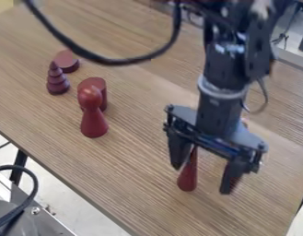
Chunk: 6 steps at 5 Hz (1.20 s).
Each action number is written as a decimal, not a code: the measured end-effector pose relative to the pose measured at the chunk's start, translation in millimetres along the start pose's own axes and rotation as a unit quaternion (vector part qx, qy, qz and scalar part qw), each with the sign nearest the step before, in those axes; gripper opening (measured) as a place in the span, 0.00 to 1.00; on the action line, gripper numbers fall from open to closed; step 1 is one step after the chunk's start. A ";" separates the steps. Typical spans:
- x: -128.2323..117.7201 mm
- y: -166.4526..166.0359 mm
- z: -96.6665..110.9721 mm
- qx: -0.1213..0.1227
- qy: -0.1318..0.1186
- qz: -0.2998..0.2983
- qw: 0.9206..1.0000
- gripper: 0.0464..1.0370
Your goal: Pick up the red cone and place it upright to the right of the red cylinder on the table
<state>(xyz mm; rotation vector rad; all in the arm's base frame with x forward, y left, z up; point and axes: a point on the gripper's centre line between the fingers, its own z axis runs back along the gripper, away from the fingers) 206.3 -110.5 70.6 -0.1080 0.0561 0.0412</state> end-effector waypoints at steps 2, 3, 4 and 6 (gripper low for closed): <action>9.9 -1.2 -16.0 0.001 -0.014 0.019 1.000 0.96; 20.0 4.7 -21.1 0.011 -0.035 0.048 0.998 0.96; 23.4 12.2 -22.7 0.030 -0.044 0.083 0.995 0.91; 28.3 31.1 -16.8 0.054 -0.073 0.173 0.981 0.33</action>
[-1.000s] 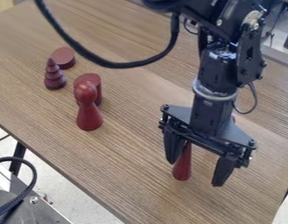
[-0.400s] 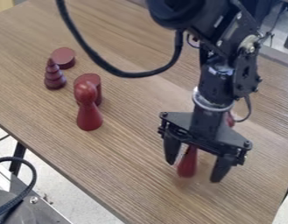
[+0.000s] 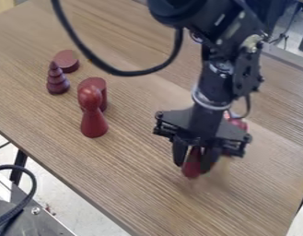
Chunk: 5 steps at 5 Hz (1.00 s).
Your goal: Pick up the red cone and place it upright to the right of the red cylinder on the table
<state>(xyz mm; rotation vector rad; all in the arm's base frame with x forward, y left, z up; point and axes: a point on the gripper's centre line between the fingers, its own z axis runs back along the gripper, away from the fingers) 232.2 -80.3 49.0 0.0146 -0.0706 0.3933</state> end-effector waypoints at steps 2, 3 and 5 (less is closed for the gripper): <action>6.7 15.1 12.3 -0.014 -0.033 0.059 0.998 0.16; 8.0 22.0 21.5 -0.020 -0.028 0.073 0.997 0.16; 30.8 34.5 86.3 -0.010 -0.063 0.048 0.997 0.16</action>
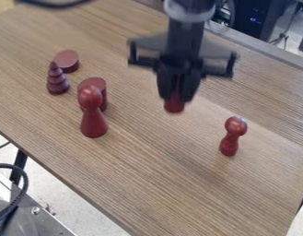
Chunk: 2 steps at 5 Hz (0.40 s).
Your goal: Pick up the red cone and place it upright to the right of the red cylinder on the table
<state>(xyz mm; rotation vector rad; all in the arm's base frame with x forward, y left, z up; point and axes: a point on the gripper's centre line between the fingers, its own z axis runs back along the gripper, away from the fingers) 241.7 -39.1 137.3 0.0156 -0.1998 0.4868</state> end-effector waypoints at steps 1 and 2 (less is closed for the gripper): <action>26.0 6.8 -0.8 -0.001 -0.005 -0.009 1.000 0.16; 44.0 15.2 -20.7 -0.010 0.021 0.000 1.000 0.16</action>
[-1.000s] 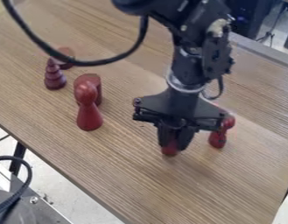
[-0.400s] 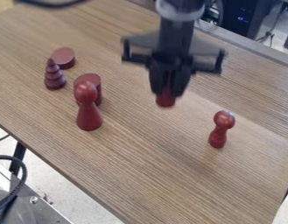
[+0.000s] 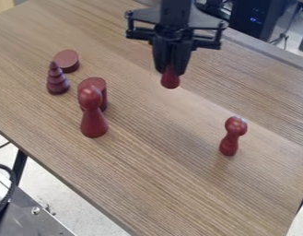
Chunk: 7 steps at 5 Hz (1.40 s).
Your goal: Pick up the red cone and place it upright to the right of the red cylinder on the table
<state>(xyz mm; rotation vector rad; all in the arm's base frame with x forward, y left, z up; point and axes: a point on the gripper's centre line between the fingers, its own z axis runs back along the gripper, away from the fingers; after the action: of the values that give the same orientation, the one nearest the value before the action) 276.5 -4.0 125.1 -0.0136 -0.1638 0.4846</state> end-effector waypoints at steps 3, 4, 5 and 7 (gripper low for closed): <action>15.7 13.8 -49.8 0.007 0.007 0.085 0.996 0.16; 16.5 21.0 -55.1 -0.003 0.008 0.114 0.993 0.16; 19.6 25.2 -60.5 -0.009 0.006 0.129 0.992 0.16; 22.1 29.2 -75.3 0.008 0.018 0.153 0.988 0.16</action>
<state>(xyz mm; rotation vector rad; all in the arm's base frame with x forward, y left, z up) 294.3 34.1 52.7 -0.0322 -0.1235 0.7907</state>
